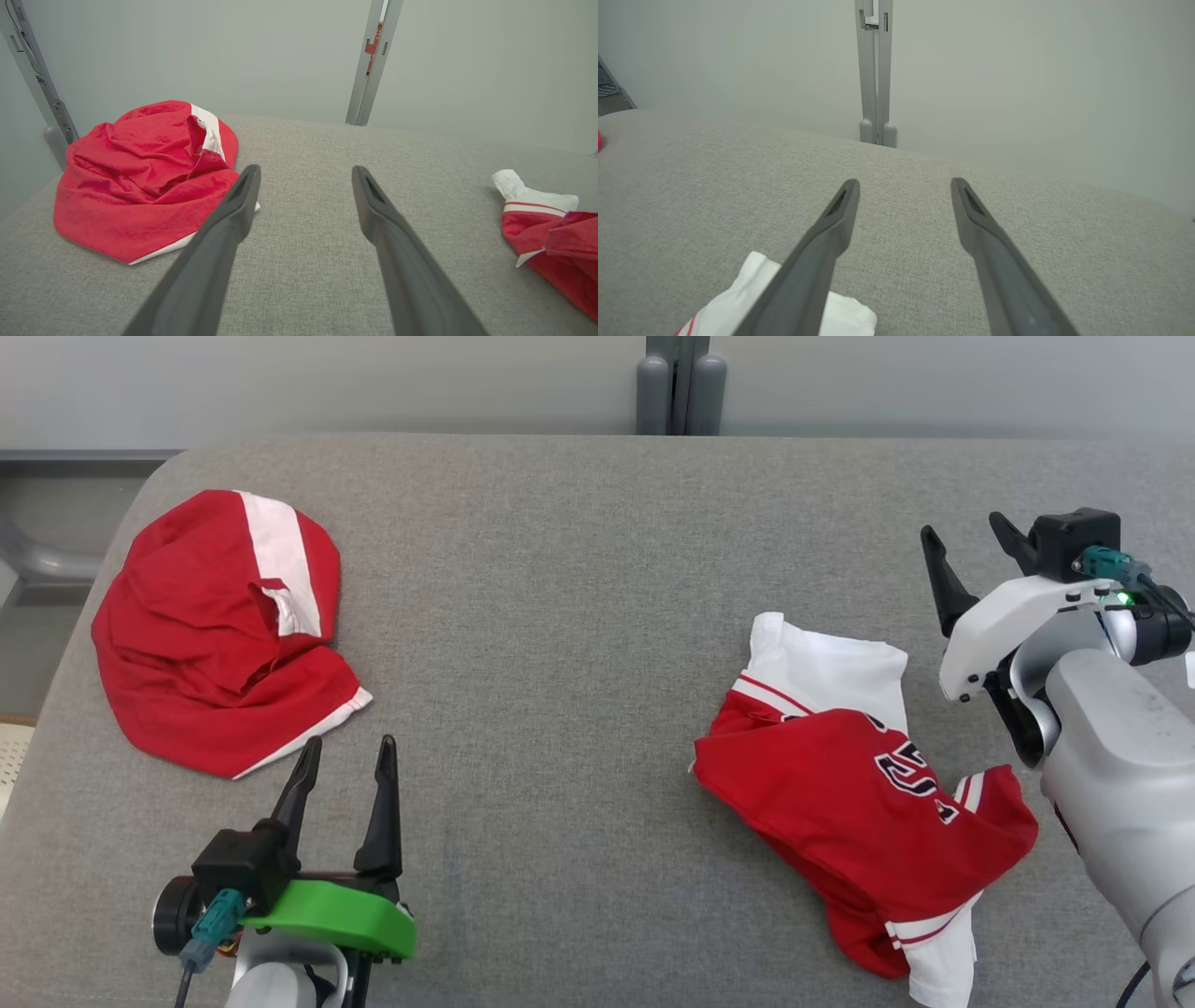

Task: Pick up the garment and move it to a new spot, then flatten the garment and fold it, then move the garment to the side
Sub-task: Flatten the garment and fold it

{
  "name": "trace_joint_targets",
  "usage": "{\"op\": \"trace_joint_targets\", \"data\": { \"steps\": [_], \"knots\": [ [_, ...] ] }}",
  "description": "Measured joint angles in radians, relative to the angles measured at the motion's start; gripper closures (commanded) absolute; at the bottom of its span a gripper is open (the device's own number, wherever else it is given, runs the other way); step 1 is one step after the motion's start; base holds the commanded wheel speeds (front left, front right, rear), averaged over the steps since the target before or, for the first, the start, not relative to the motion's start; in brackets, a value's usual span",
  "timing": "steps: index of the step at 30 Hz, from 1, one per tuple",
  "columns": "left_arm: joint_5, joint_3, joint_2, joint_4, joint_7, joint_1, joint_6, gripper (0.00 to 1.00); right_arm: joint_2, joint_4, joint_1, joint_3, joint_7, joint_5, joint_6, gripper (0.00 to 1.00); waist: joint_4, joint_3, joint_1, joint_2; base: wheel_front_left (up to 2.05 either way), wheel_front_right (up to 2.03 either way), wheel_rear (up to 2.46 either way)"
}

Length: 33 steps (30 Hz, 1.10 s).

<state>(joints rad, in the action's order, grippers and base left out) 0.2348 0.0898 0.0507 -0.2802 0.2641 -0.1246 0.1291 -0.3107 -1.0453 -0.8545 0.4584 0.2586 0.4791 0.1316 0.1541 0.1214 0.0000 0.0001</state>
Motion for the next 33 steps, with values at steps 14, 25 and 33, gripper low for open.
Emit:
{"op": "trace_joint_targets", "data": {
  "steps": [14,25,33],
  "knots": [
    [-0.016,-0.043,0.008,0.006,0.000,0.065,0.000,0.00,0.004,0.496,0.369,-0.210,0.004,-0.065,0.000,0.00,-0.059,-0.081,0.0000,0.0000,0.00,0.00,0.00],
    [-0.031,-0.072,0.025,0.016,0.000,0.098,0.000,0.00,0.063,0.748,0.642,-0.334,0.004,-0.137,0.000,0.00,-0.102,-0.125,0.0000,0.0000,0.00,0.00,0.00],
    [-0.034,-0.075,0.033,0.018,0.000,0.107,0.000,0.00,0.122,0.849,0.787,-0.393,0.004,-0.155,0.000,0.00,-0.110,-0.142,0.0000,0.0000,0.00,0.00,0.00]
  ]
}}
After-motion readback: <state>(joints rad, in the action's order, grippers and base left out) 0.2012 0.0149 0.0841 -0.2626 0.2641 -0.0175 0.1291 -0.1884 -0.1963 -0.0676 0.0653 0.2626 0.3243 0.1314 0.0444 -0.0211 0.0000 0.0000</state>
